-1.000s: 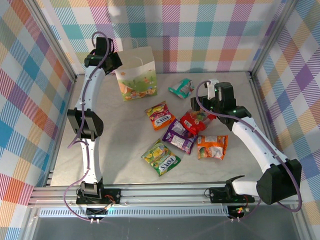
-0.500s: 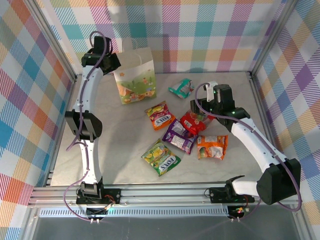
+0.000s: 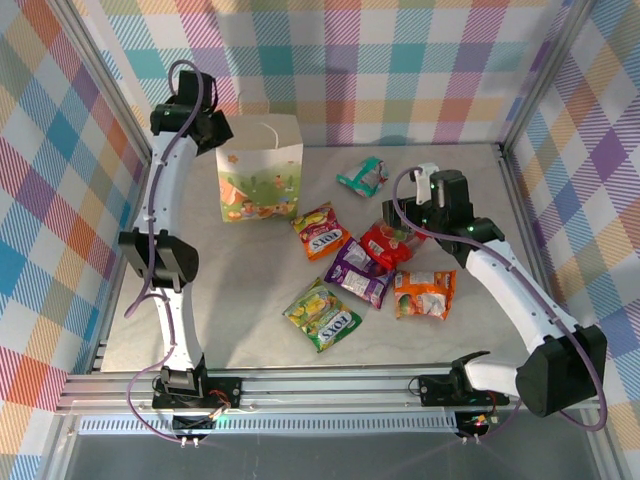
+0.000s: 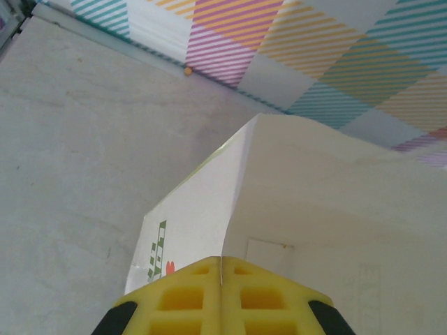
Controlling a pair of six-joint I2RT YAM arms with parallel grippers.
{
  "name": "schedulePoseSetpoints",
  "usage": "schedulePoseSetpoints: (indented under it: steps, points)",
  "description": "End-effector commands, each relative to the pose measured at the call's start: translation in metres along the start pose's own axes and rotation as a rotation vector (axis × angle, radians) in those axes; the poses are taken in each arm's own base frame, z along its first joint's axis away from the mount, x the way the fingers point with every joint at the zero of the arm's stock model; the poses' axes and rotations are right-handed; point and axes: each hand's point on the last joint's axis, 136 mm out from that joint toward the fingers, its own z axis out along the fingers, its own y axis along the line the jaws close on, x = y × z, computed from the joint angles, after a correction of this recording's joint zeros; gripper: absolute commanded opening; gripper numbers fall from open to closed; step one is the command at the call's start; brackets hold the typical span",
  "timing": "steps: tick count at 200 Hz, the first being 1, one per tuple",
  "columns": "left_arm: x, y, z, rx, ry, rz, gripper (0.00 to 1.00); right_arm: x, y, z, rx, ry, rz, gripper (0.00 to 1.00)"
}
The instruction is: Place the snacks into the paper bag
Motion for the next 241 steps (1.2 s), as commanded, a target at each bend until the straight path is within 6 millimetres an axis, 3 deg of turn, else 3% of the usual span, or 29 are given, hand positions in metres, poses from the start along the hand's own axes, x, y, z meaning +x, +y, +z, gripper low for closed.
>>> schedulePoseSetpoints:
  steps: [1,103,174,241]
  points:
    - [0.009,0.018,-0.029,-0.026,0.016,0.001,0.00,-0.005,0.004,-0.016,-0.008,-0.032,0.011,0.99]
    - [0.075,0.060,-0.089,-0.047,0.066,0.031,0.00,0.007,0.005,-0.039,-0.018,-0.047,0.050,0.99]
    - [0.126,0.087,-0.119,-0.034,0.074,0.027,0.00,0.008,0.013,-0.044,-0.055,-0.047,0.096,0.99]
    - [0.155,0.086,-0.128,0.021,0.068,0.036,0.04,0.013,0.019,-0.046,-0.072,-0.037,0.110,0.99]
